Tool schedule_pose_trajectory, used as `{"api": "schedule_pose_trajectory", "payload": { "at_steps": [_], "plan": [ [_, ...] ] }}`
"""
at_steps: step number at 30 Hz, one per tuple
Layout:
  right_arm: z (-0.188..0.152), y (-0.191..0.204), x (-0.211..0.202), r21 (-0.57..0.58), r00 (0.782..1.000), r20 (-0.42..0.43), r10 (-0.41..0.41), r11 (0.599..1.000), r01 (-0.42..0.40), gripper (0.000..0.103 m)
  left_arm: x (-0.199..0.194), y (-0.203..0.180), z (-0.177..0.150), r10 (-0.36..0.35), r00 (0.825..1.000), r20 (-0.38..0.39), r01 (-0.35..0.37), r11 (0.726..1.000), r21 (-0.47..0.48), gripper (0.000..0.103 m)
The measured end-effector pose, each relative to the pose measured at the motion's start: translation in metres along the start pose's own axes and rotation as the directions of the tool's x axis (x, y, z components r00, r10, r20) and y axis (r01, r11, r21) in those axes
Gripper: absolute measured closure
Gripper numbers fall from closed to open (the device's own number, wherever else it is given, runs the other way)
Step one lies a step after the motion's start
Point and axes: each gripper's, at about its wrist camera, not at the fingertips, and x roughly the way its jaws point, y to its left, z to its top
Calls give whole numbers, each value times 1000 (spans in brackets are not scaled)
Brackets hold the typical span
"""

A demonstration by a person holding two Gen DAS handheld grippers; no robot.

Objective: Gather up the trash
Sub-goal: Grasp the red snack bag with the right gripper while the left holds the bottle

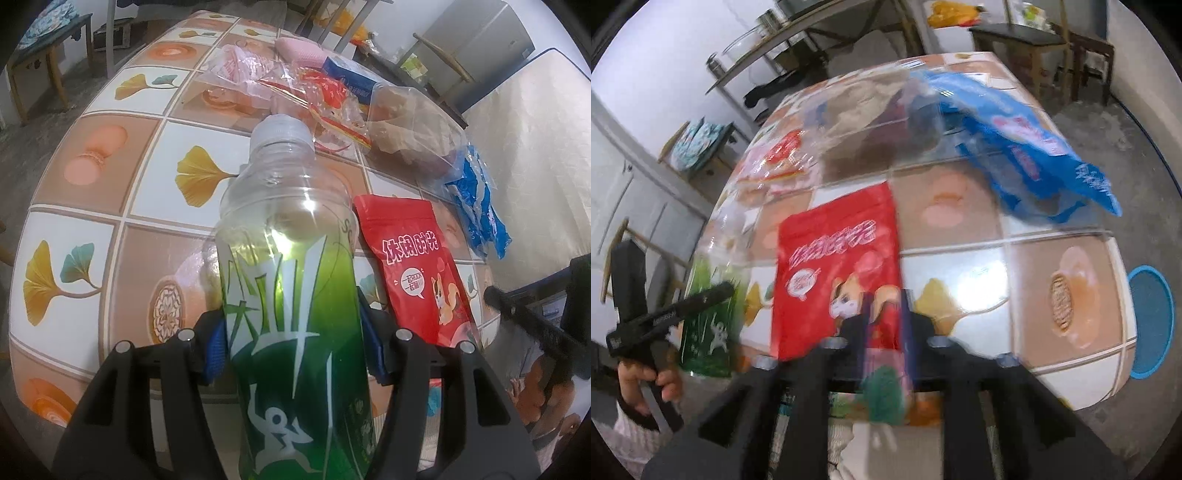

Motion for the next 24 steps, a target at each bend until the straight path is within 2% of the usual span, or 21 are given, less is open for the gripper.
{"api": "schedule_pose_trajectory", "payload": {
  "at_steps": [1,3,5,11,12,14,15,16,19,20,21,24],
  "plan": [
    [-3,7,2,-19,1000,-2,1,1000,-1,47,0,0,0,-1,1000,0,1,1000,-1,47],
    [-6,18,7,-58,1000,-10,2,998,-3,46,0,0,0,0,1000,0,0,1000,1,47],
    [-6,24,16,-84,999,-27,-21,996,19,39,0,0,0,-1,1000,2,1,1000,0,47],
    [-7,29,44,-146,986,-82,-149,980,136,40,-1,2,0,-8,1000,7,8,1000,-10,47],
    [-7,31,44,-159,983,-75,-169,975,156,42,-2,2,-1,-9,1000,7,9,1000,-11,47],
    [-11,38,46,-184,971,-51,-232,958,219,55,-2,3,0,-12,1000,7,12,1000,-14,47],
    [-12,39,46,-189,970,-46,-238,956,226,58,-2,3,0,-13,1000,7,13,1000,-16,47],
    [-13,40,45,-186,971,-42,-233,957,222,65,-2,3,0,-14,1000,7,14,1000,-17,47],
    [-15,42,45,-184,970,-35,-242,955,232,70,-1,3,0,-15,1000,6,15,1000,-17,47],
    [-16,43,44,-184,970,-32,-241,955,232,81,-1,3,0,-14,1000,6,15,1000,-18,47],
    [-17,44,43,-186,969,-27,-247,953,238,88,-1,3,0,-13,1000,6,13,1000,-17,47],
    [-16,42,42,-188,967,-20,-254,951,246,93,-1,4,0,-15,1000,6,15,1000,-17,47]
  ]
}}
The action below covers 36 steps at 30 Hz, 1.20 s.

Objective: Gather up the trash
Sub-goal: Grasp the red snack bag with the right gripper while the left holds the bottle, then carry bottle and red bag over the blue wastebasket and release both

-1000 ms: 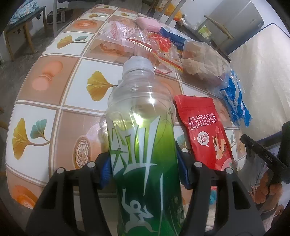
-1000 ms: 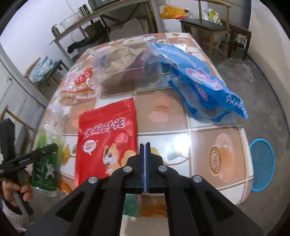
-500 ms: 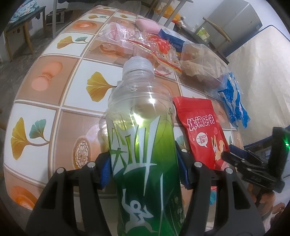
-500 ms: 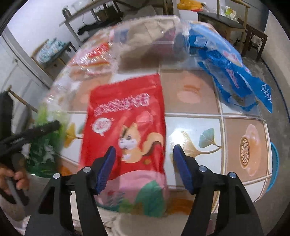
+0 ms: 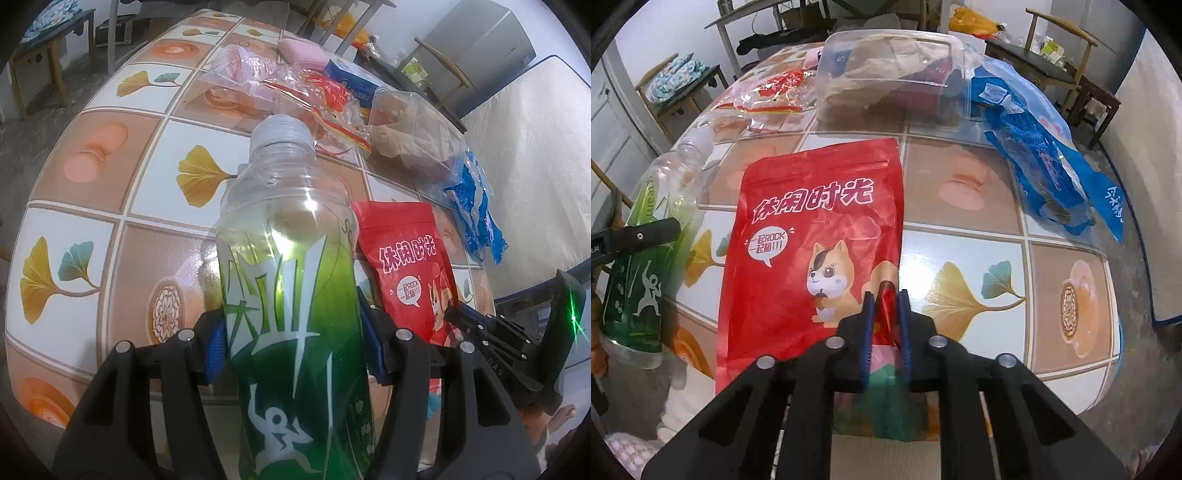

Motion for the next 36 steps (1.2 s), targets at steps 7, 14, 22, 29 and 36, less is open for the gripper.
{"api": "schedule_pose_trajectory", "payload": {
  "at_steps": [7,14,22,29,36],
  "plan": [
    [-1,-6,-15,9,998,58,-10,1000,9,98,0,-2,0,2,1000,4,-2,1000,-4,47],
    [5,-17,-53,21,985,170,-39,999,36,99,-9,1,-6,-6,1000,28,6,1000,1,47],
    [9,-29,-95,50,957,288,-42,998,28,99,-41,-6,-13,-37,993,116,34,999,27,47],
    [0,-50,-128,119,925,373,-68,993,25,99,-71,-39,-7,-128,971,201,104,986,128,47],
    [-38,-99,-158,295,885,431,-174,955,44,99,-77,-99,9,-245,948,204,184,942,281,47]
  ]
}}
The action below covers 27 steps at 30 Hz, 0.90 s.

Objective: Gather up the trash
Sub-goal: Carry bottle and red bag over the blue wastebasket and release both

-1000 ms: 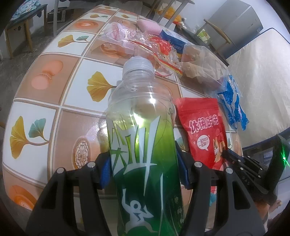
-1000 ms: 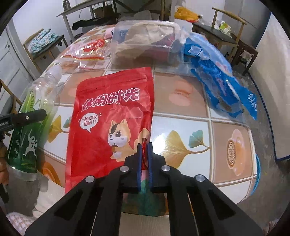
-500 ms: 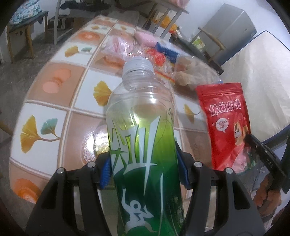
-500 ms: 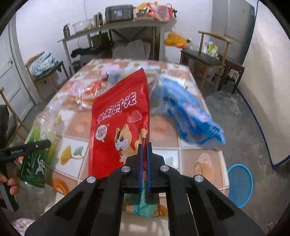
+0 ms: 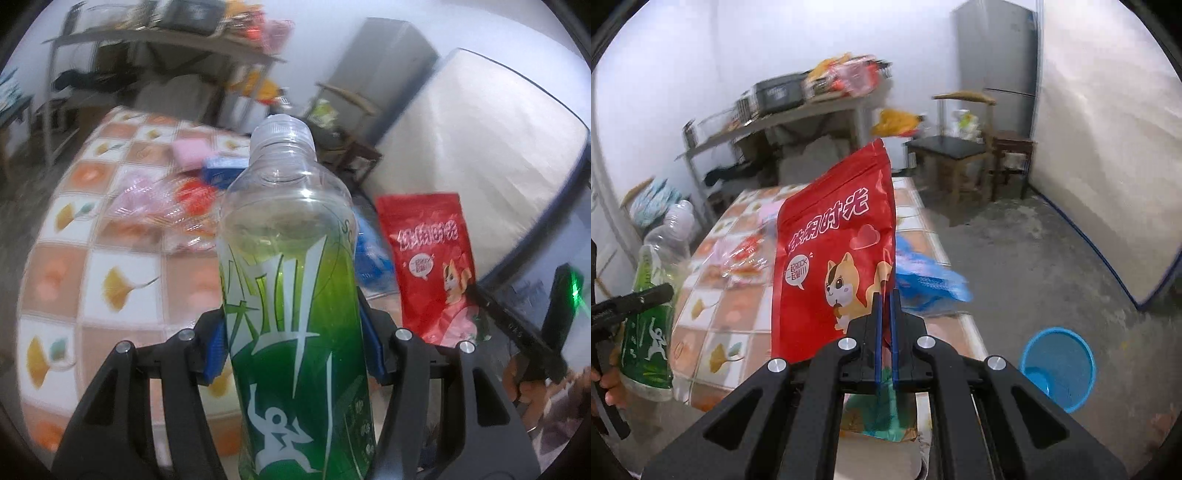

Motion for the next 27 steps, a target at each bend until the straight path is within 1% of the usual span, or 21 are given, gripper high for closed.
{"api": "schedule_pose_trajectory", "payload": {
  "at_steps": [3,6,8,11,12,15,18,20,21,22,24,25,27],
  "plan": [
    [-12,-36,-12,82,997,13,-75,994,74,99,14,-28,13,-54,998,-12,55,996,65,47],
    [-29,-82,-24,184,988,9,-157,971,152,99,34,-63,26,-112,993,-37,116,984,136,47],
    [-41,-111,-31,241,978,-1,-211,949,205,99,47,-85,29,-143,988,-57,150,975,164,47],
    [-61,-157,-40,327,955,-28,-295,900,287,99,71,-124,34,-195,976,-97,212,954,214,47],
    [-68,-174,-42,354,944,-41,-328,878,320,99,79,-137,35,-207,972,-112,228,947,227,47],
    [-85,-214,-42,409,915,-79,-396,824,392,99,117,-184,38,-266,945,-188,309,917,253,47],
    [-97,-250,-35,452,891,-117,-438,776,441,99,150,-222,36,-306,917,-254,371,889,270,47],
    [-102,-266,-28,459,872,-140,-468,750,476,99,181,-253,33,-322,892,-317,411,870,274,47],
    [-106,-279,-22,463,857,-162,-489,729,503,99,196,-268,29,-332,877,-349,433,860,269,47],
    [-109,-289,-18,471,850,-176,-496,716,515,99,215,-285,24,-331,861,-387,447,855,264,47],
    [-115,-310,-6,493,839,-208,-502,688,533,99,244,-309,15,-321,837,-443,459,852,250,47],
    [-119,-319,0,495,831,-225,-508,675,547,99,267,-324,10,-315,820,-478,469,849,245,47],
    [-127,-337,16,497,820,-261,-510,657,567,99,300,-348,-7,-291,794,-535,472,849,239,47]
  ]
}}
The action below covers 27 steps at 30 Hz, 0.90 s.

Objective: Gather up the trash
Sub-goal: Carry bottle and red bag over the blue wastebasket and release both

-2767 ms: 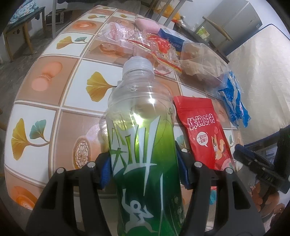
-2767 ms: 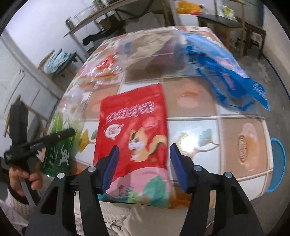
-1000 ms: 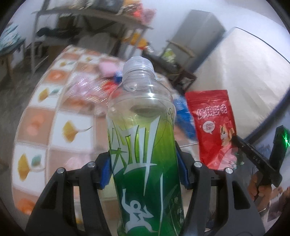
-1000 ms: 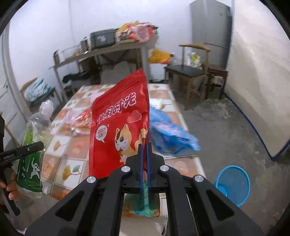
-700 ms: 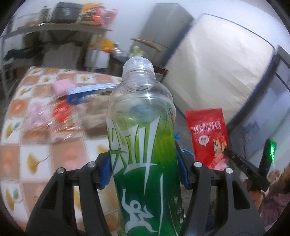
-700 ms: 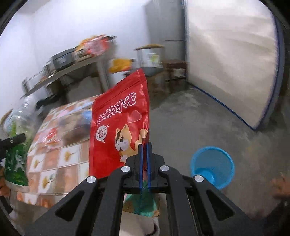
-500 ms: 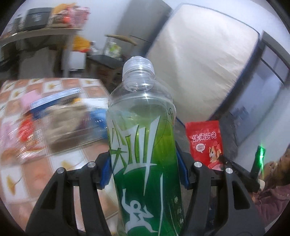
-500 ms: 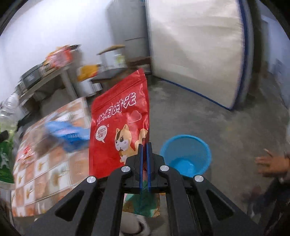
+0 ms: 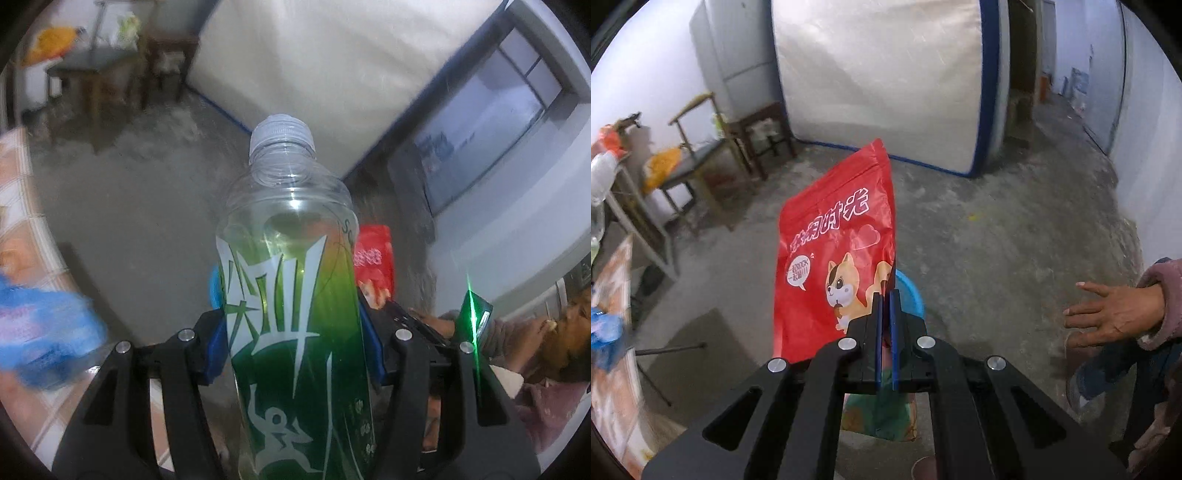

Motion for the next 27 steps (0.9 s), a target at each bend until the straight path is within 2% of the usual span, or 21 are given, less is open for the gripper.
{"api": "schedule_pose_trajectory", "payload": {
  "at_steps": [2,4,7,10,11,12,13,14,16,19,21,27],
  "plan": [
    [1,0,25,10,999,-37,-8,1000,8,99,46,-4,7,8,997,-79,-9,1000,-9,47],
    [-1,-1,52,17,996,-82,-17,1000,19,99,96,-4,15,18,985,-174,-26,999,-39,47],
    [-4,-4,95,41,988,-151,-26,999,32,99,164,5,22,70,956,-286,-91,994,-61,47],
    [-6,-4,134,63,979,-202,-26,997,40,99,223,13,28,130,926,-355,-161,985,-59,46],
    [-6,-4,141,66,977,-210,-29,997,44,98,236,15,29,138,921,-364,-174,982,-69,45],
    [-6,-4,155,72,973,-229,-25,997,42,97,253,21,31,149,916,-372,-193,978,-83,37],
    [-7,-4,166,87,971,-240,-3,996,25,95,258,19,30,160,915,-370,-205,975,-85,28],
    [-9,-5,177,105,969,-246,15,994,11,93,266,20,31,178,914,-364,-222,971,-84,26],
    [-15,-5,203,107,957,-290,4,994,28,82,271,24,34,191,916,-353,-237,967,-93,26],
    [-29,-7,224,120,943,-334,6,992,36,81,256,22,31,176,921,-347,-216,973,-82,26],
    [-37,-8,228,122,939,-343,0,992,45,81,246,20,32,209,922,-325,-233,972,-36,26],
    [-52,-11,220,126,940,-343,2,991,44,81,213,19,29,229,933,-276,-242,970,-11,26]
  ]
}}
